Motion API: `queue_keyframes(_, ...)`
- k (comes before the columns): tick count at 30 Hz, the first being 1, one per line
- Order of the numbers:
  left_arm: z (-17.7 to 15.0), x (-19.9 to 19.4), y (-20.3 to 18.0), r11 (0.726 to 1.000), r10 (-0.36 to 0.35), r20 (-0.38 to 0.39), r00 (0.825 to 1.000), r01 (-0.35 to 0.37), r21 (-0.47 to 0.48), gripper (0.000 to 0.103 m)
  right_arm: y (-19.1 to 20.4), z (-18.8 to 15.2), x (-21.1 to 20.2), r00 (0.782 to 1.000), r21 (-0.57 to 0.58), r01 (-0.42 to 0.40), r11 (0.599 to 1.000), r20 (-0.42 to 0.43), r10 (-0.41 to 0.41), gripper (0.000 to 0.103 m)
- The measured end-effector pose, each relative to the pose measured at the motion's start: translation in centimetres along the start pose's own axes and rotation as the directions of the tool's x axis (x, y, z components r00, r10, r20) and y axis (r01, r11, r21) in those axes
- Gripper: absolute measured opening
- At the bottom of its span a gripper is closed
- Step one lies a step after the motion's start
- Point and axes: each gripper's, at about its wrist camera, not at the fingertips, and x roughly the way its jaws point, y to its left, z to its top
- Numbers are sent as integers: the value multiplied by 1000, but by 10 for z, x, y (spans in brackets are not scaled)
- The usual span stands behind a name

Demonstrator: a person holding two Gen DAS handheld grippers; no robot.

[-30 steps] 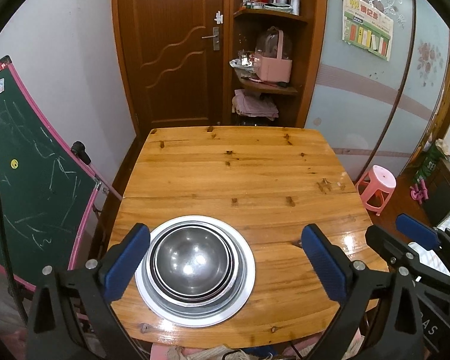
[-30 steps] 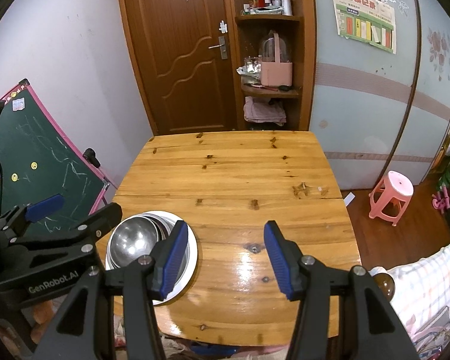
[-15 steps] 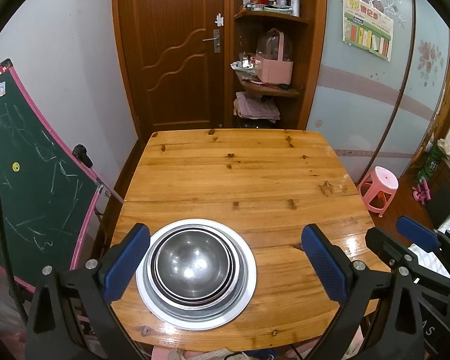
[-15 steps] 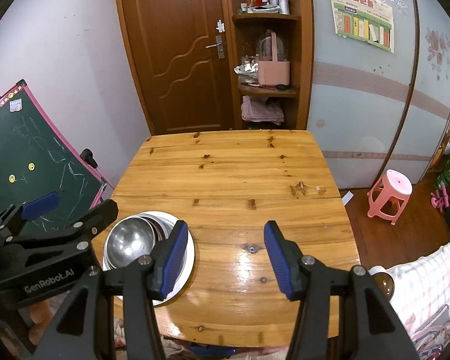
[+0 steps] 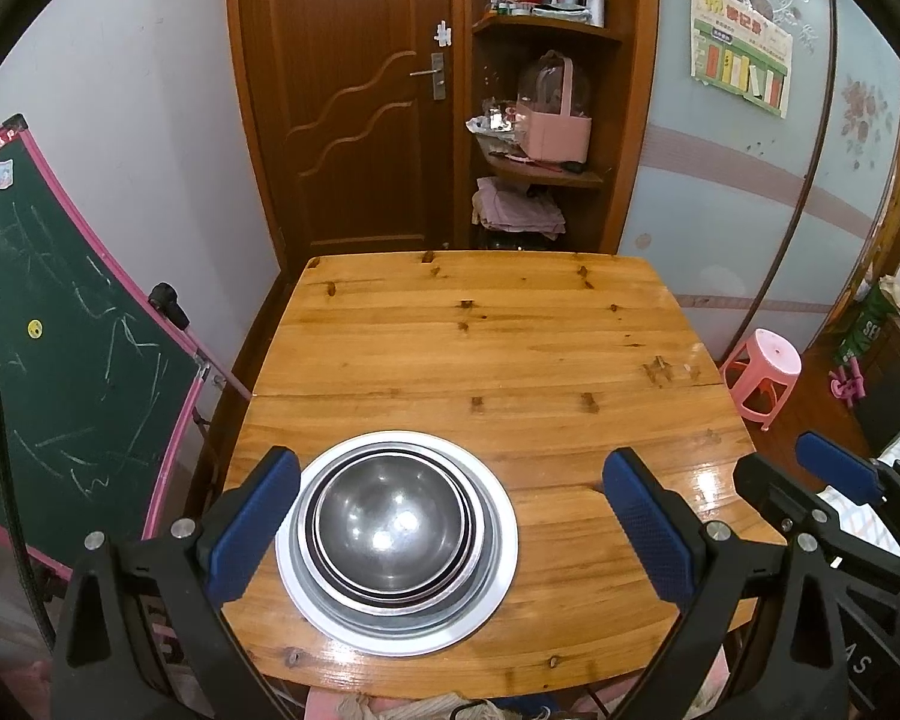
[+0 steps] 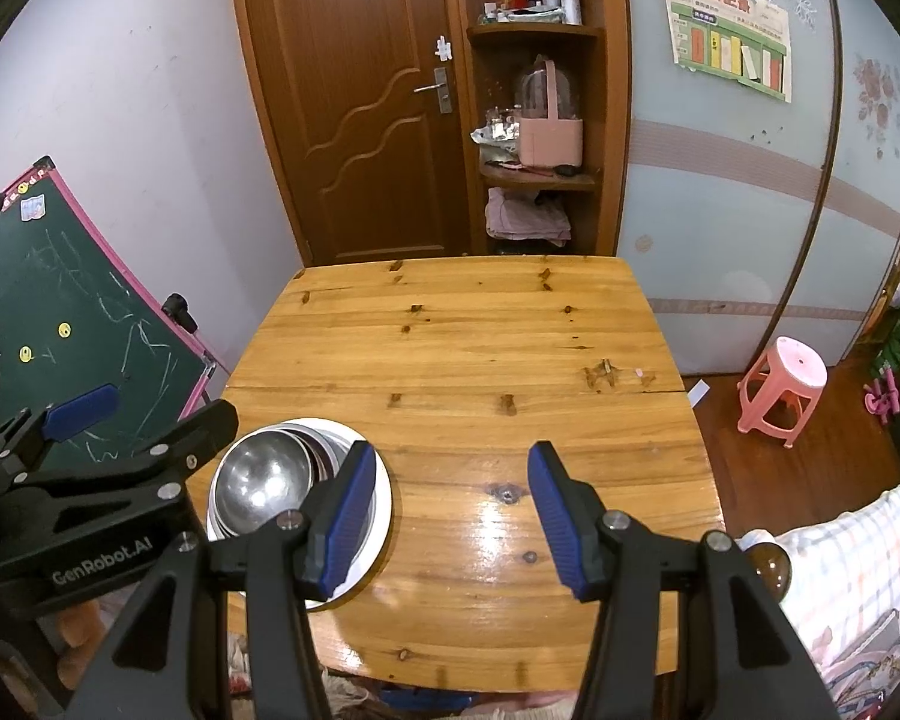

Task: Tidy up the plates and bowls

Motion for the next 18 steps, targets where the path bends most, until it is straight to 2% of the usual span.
queue_keyframes(18, 1, -1, 1, 1000, -5, -5, 1000, 5, -12, 101, -2, 2, 4, 1000, 3, -1, 1000, -12, 1, 53)
